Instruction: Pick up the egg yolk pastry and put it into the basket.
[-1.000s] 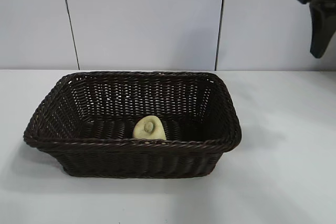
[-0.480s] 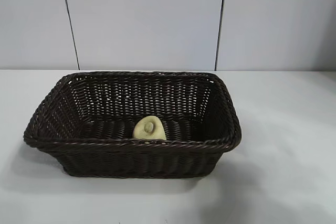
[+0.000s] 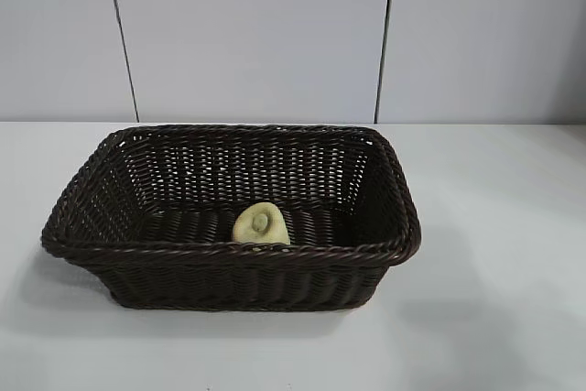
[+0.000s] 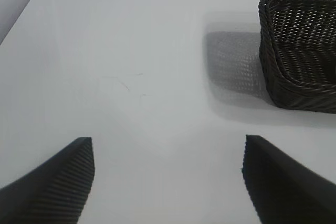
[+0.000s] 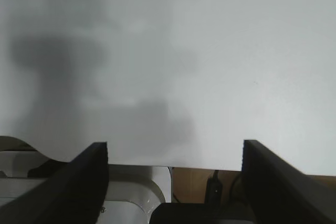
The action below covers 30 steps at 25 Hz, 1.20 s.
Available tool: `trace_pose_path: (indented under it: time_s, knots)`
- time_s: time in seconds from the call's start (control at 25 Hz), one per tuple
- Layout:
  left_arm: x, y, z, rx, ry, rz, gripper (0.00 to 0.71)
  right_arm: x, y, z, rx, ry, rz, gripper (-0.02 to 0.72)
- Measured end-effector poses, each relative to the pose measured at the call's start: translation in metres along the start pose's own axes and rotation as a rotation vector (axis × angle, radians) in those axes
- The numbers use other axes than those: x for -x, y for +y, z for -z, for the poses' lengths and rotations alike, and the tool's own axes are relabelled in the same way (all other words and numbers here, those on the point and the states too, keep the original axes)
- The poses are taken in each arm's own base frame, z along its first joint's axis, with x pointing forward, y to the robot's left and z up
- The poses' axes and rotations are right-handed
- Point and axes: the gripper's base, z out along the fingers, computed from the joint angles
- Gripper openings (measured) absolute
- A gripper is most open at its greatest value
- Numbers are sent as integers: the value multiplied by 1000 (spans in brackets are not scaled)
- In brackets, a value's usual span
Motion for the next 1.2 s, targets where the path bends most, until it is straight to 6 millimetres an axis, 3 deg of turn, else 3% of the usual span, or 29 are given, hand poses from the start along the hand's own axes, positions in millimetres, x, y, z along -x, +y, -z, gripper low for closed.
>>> trace_pose_path:
  time_s: [0.68, 1.2]
  knots:
    - [0, 0, 0, 0, 0, 0, 568, -50, -3, 53, 29, -479, 4, 517]
    - [0, 0, 0, 0, 0, 0, 568, -54, -3, 54, 29, -486, 5, 517]
